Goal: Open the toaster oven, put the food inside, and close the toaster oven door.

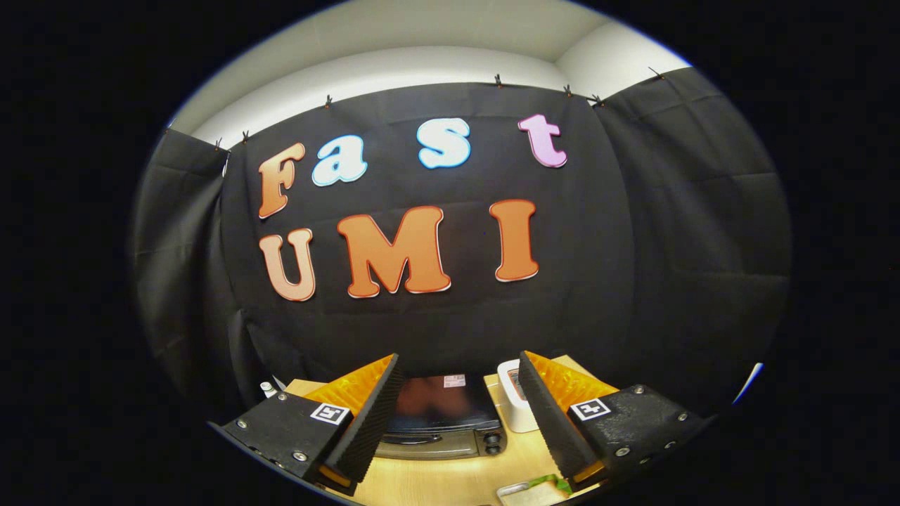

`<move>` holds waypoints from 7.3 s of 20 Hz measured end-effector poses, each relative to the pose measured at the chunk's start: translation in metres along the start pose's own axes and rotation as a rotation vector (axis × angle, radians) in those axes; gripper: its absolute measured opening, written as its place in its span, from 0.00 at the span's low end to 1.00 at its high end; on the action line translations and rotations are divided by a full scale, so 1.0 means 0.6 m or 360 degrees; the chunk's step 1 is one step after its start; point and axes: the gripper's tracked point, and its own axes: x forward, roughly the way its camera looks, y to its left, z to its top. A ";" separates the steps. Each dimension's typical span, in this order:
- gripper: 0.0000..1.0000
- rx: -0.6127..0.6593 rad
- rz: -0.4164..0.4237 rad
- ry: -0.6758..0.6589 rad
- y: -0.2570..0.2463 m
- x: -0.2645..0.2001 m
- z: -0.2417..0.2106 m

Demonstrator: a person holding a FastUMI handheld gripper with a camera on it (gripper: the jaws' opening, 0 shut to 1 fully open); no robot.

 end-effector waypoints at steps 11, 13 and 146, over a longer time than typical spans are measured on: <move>0.99 -0.0193 0.0119 0.0430 0.140 0.149 -0.270; 0.99 -0.0221 0.0101 0.0491 0.140 0.166 -0.302; 0.26 0.1859 -0.0081 0.0748 0.093 0.213 -0.531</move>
